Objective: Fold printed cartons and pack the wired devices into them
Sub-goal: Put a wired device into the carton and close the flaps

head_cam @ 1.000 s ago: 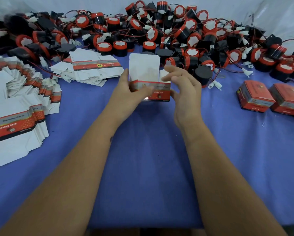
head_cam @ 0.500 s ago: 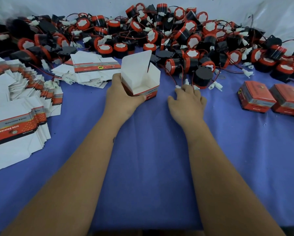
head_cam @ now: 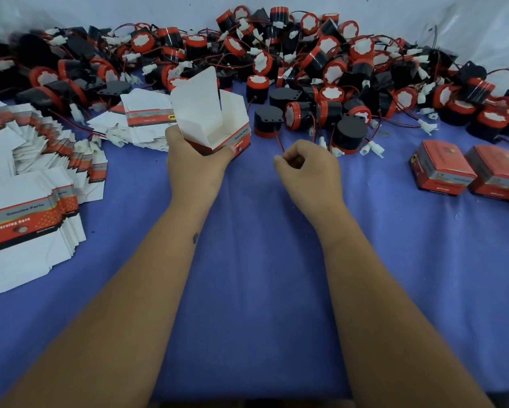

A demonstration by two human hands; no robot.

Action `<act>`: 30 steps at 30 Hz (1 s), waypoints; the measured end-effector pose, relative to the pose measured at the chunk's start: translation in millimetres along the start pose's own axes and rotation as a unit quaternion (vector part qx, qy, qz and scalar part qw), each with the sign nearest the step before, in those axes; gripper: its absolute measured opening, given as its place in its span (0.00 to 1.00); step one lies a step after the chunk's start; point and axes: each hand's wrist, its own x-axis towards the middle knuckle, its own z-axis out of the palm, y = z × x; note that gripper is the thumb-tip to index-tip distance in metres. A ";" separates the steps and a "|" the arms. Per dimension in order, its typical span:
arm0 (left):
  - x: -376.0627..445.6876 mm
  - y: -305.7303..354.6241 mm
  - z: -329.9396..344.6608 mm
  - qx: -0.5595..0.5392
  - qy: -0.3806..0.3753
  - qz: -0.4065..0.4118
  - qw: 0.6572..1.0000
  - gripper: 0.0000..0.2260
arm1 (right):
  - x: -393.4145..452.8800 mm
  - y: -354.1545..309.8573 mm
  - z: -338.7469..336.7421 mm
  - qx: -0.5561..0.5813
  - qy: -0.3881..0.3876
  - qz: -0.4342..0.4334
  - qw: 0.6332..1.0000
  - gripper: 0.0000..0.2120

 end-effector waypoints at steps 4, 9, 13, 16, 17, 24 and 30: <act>-0.2 0.2 1.0 -0.019 0.009 -0.003 1.000 0.27 | -5.2 -7.1 -2.2 0.055 -0.034 0.022 0.998 0.11; -1.1 0.3 1.1 -0.042 0.009 -0.003 0.999 0.24 | -8.0 -16.8 -8.3 0.122 -0.120 0.021 0.985 0.08; -1.8 2.3 0.4 -0.060 0.010 -0.006 0.998 0.25 | -7.1 -27.9 -16.7 0.246 -0.211 0.016 0.946 0.12; -1.7 4.1 0.6 -0.083 0.024 -0.004 0.996 0.23 | -3.4 -30.5 -22.3 0.348 -0.202 0.069 0.913 0.18; -1.9 5.0 0.6 -0.096 0.035 -0.004 0.995 0.22 | -2.7 -30.0 -23.7 0.359 -0.176 0.078 0.913 0.18; -8.2 18.4 2.5 -0.294 -0.066 -0.073 0.951 0.23 | 4.2 -18.2 -13.0 0.318 -0.086 0.157 0.931 0.08; -15.7 23.7 2.8 -0.389 -0.252 -0.154 0.873 0.20 | 6.6 -21.9 4.3 0.437 -0.098 0.227 0.865 0.17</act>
